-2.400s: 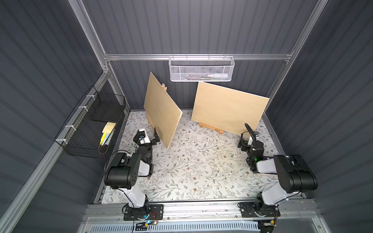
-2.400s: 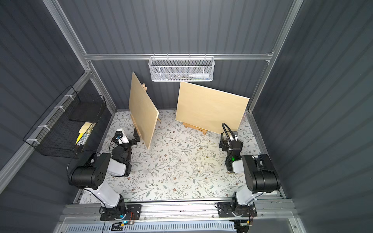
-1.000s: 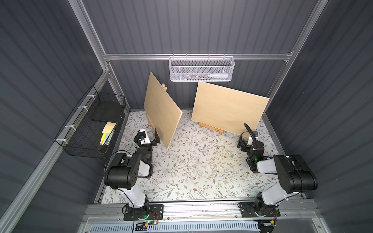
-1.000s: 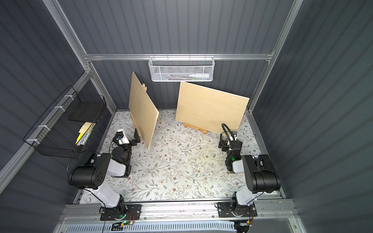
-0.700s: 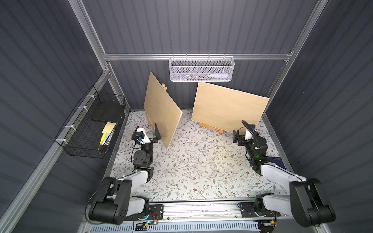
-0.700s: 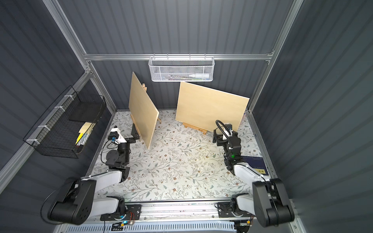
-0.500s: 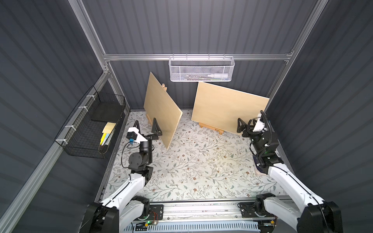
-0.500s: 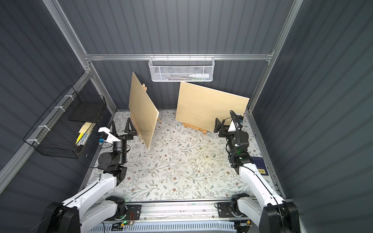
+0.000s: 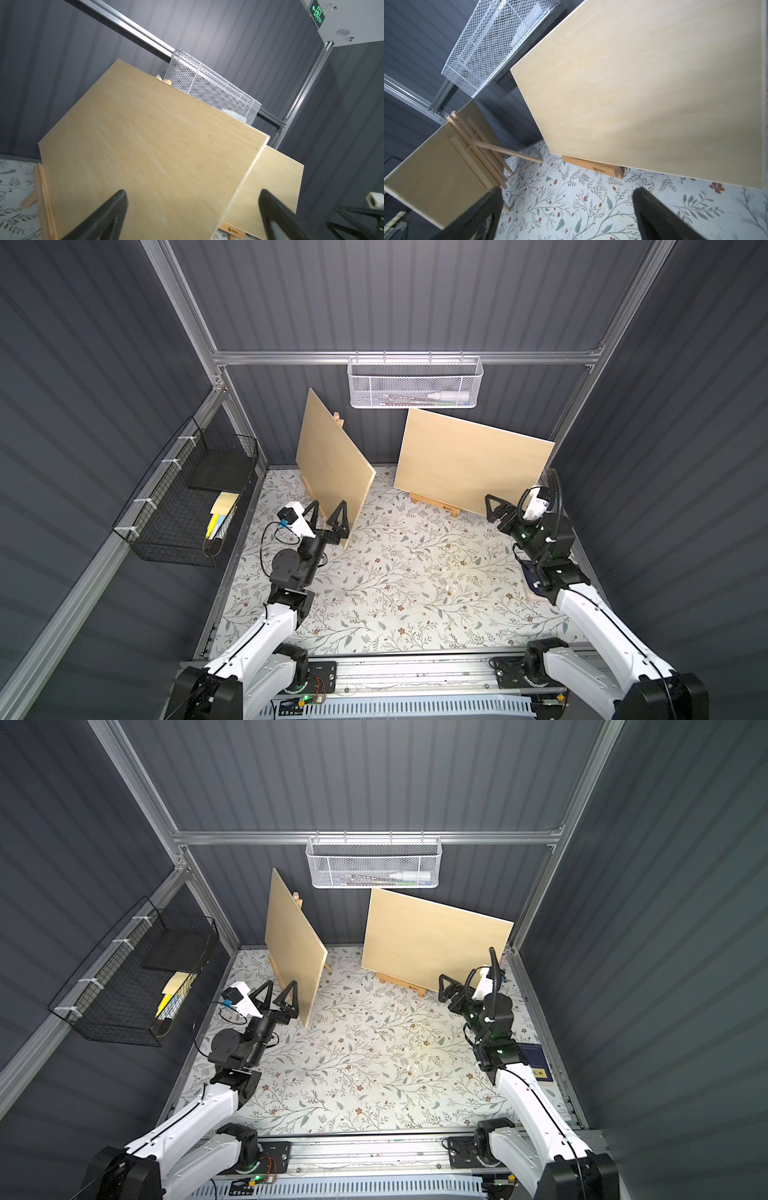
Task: Disassemble the easel
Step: Pick up the drawing board from the easel.
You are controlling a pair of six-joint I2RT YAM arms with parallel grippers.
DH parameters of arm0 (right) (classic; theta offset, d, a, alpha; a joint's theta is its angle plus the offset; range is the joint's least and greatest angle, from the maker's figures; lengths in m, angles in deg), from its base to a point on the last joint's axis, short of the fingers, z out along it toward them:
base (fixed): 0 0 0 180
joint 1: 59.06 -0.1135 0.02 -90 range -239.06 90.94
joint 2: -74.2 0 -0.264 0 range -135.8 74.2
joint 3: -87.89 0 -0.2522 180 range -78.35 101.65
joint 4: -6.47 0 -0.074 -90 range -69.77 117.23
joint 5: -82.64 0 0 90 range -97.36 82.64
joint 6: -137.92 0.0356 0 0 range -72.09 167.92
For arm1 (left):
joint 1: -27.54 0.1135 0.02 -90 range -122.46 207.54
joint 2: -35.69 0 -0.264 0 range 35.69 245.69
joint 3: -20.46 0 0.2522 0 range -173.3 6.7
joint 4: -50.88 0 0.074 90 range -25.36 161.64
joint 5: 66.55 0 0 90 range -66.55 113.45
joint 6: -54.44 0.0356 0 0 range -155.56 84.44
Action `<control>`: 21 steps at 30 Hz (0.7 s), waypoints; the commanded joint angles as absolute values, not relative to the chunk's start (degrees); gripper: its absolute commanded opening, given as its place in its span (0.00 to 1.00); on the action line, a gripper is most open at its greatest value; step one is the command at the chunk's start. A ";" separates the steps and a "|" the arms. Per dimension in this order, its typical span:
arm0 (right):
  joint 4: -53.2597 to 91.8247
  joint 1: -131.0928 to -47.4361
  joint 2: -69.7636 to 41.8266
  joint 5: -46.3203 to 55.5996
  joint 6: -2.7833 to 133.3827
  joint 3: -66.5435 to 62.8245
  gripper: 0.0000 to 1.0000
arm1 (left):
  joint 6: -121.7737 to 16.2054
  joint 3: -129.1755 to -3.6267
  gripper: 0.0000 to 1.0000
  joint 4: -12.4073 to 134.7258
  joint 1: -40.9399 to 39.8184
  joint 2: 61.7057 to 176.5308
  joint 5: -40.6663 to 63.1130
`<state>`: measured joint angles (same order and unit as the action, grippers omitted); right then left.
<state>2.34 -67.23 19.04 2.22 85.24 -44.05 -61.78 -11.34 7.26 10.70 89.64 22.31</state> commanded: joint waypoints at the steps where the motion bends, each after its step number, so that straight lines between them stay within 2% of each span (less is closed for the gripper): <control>1: 3.77 -68.81 18.61 3.70 86.05 -41.99 0.99 | -65.31 -5.04 0.99 -0.73 10.58 84.02 20.31; 4: 3.97 -71.46 17.96 1.55 83.74 -41.36 0.99 | -70.88 -2.48 0.99 3.59 10.58 78.97 28.15; 8: 4.68 -77.98 16.92 -0.66 79.03 -39.09 0.98 | -72.86 -2.61 0.99 6.35 10.58 77.36 31.76; 14: 7.09 -96.73 12.44 -7.12 74.85 -32.10 0.91 | -76.94 -4.18 0.99 15.42 10.58 75.18 39.33; 18: 3.27 -108.82 1.93 -14.80 72.17 -25.87 0.90 | -79.03 -5.74 0.99 22.15 10.66 74.62 43.96; 21: 0.90 -111.94 -7.59 -15.04 73.02 -19.02 0.82 | -79.33 -5.77 0.99 22.03 10.59 75.71 42.96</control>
<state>3.46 -110.31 -2.07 -10.67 74.24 -23.00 -77.61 -3.62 19.17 10.70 75.41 40.88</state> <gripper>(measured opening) 0.831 0.994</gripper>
